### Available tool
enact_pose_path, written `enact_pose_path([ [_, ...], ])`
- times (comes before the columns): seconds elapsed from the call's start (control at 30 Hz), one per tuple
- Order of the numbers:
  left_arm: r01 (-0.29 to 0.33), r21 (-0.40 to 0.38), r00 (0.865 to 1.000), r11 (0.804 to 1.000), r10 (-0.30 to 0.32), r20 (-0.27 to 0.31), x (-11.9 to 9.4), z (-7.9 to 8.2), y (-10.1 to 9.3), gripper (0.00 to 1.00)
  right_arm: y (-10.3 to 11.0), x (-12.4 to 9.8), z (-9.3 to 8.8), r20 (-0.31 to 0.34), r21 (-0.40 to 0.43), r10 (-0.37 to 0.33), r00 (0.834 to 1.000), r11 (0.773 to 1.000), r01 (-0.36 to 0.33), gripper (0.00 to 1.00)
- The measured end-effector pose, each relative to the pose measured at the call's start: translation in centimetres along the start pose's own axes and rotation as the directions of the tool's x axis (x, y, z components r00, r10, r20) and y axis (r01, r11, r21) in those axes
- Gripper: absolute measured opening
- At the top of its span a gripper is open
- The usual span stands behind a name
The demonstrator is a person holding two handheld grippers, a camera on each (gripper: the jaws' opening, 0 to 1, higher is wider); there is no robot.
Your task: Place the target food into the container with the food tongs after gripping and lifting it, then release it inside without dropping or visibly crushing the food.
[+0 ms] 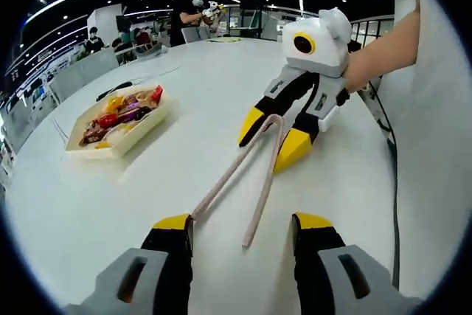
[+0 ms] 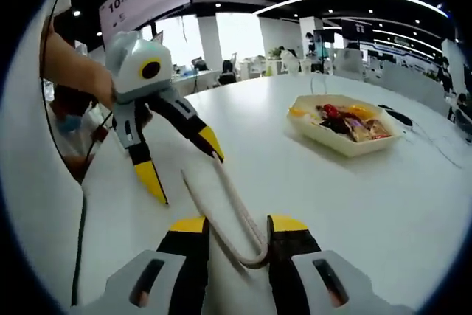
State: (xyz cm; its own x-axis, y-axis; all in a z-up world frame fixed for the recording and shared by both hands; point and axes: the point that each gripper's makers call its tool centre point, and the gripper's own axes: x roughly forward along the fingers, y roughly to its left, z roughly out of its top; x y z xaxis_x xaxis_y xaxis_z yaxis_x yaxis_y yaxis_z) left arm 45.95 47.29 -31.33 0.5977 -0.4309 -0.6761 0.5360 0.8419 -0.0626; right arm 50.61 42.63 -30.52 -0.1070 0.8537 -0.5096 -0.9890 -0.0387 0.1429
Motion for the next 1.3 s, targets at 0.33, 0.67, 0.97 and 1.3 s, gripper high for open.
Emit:
enact_pose_path([
  [0.33, -0.014, -0.055, 1.000, 0.998, 0.014, 0.005, 0.3, 0.6, -0.9, 0.65, -0.9, -1.1, -0.3, -0.022, -0.050, -0.006, 1.000, 0.999, 0.005, 0.29],
  [0.67, -0.110, -0.094, 0.992, 0.990, 0.115, 0.046, -1.0, 2.2, 0.3, 0.79, -1.4, -0.7, 0.6, 0.019, 0.078, -0.022, 1.000, 0.997, 0.021, 0.40],
  [0.97, -0.177, -0.088, 0.978, 0.980, 0.186, 0.094, -2.2, 3.3, -0.2, 0.90, -1.2, -2.1, 1.6, 0.045, 0.106, -0.074, 0.996, 0.992, 0.069, 0.50],
  [1.3, -0.273, -0.227, 0.924, 0.935, 0.321, 0.208, -5.4, 4.3, 0.8, 0.99, -0.8, -3.9, 3.4, 0.099, 0.159, -0.130, 0.987, 0.981, 0.113, 0.51],
])
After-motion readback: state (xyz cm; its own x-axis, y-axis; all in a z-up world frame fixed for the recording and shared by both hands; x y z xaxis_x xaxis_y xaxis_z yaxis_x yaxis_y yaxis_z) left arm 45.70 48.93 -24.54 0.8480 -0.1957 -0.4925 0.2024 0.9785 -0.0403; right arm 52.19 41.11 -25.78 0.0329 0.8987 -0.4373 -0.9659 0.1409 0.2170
